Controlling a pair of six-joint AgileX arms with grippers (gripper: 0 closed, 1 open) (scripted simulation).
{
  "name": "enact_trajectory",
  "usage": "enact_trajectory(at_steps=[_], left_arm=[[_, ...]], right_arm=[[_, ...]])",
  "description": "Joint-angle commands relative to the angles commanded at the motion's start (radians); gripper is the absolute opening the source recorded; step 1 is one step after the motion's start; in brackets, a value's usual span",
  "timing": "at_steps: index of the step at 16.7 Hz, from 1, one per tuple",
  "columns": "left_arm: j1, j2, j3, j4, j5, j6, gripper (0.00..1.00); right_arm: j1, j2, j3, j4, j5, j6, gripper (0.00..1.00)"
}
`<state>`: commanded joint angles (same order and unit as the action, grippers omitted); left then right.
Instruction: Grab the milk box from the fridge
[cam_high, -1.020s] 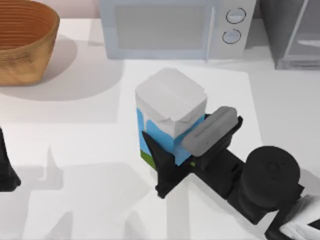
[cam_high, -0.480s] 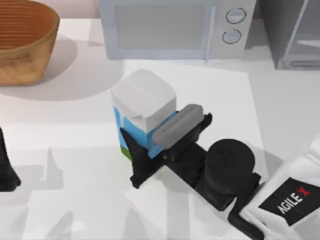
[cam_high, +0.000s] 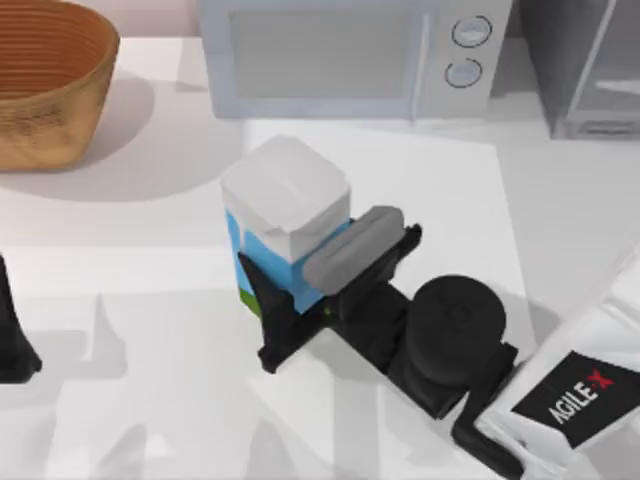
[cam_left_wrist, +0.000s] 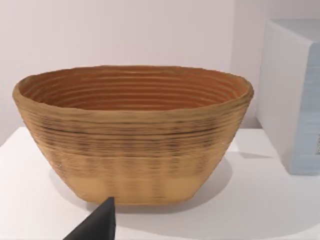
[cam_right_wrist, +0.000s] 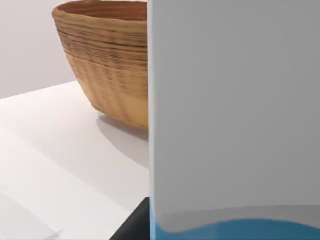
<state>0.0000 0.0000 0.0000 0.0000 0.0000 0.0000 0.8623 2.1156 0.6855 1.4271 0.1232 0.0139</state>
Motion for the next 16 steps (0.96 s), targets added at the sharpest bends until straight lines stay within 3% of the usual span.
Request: enact_trajectory(at_steps=[10, 16], left_arm=[[0.0, 0.0, 0.0, 0.0, 0.0, 0.0, 1.0], [0.0, 0.0, 0.0, 0.0, 0.0, 0.0, 1.0]], right_arm=[[0.0, 0.0, 0.0, 0.0, 0.0, 0.0, 0.98], [0.0, 0.0, 0.0, 0.0, 0.0, 0.0, 1.0]])
